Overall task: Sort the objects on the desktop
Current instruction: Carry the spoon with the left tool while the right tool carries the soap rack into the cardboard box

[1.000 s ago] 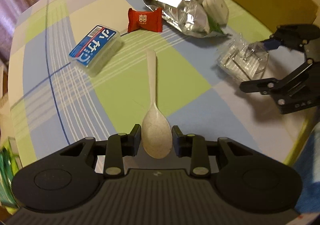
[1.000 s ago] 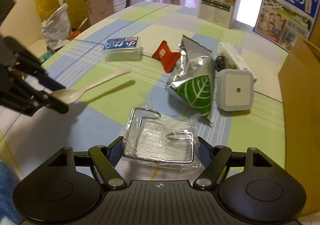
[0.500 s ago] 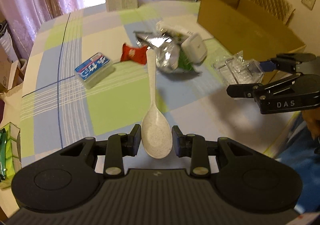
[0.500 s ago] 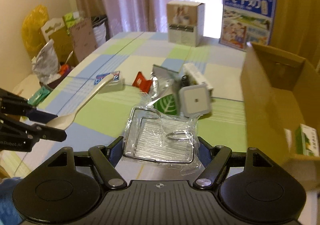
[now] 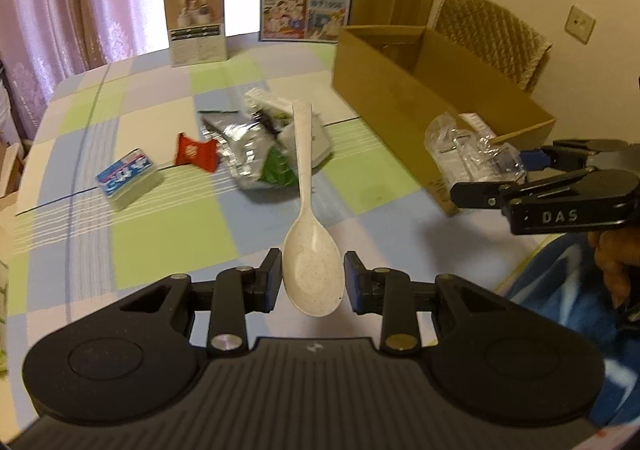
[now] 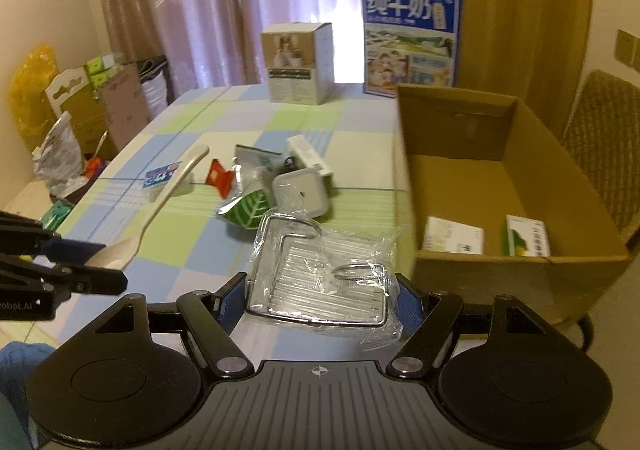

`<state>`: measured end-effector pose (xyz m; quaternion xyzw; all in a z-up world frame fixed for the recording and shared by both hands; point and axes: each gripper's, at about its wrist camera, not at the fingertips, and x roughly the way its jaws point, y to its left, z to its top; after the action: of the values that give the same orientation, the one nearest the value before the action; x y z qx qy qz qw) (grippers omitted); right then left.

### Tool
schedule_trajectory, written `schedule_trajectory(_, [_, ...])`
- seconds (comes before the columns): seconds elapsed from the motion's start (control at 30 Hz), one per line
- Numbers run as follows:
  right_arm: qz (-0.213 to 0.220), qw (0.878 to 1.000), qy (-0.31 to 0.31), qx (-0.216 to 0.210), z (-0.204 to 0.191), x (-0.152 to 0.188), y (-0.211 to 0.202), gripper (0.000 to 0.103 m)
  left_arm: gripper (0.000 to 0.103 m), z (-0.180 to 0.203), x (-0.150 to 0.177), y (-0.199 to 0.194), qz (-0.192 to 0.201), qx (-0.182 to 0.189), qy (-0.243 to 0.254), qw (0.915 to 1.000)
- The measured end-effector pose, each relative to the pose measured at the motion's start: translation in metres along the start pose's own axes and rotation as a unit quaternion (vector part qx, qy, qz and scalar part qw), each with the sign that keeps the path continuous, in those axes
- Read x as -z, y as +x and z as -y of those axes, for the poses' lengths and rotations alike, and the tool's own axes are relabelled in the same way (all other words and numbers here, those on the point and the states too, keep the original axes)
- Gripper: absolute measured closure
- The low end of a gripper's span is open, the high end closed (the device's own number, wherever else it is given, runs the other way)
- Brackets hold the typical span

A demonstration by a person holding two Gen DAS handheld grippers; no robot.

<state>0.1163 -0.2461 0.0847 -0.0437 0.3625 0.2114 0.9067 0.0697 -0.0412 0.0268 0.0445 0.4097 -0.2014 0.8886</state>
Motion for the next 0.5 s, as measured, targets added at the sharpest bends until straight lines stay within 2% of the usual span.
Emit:
schedule_trajectory(0.33, [0.025, 0.999, 0.014, 0.030, 0.034, 0.000, -0.032, 0.031, 0.075, 0.049, -0.011, 0.009, 0.011, 0.046, -0.008, 0.9988])
schedule_trajectory(0.5, [0.036, 0.998, 0.024, 0.051, 0.059, -0.005, -0.045, 0.031, 0.075, 0.073, -0.024, 0.014, 0.016, 0.063, 0.004, 0.9979])
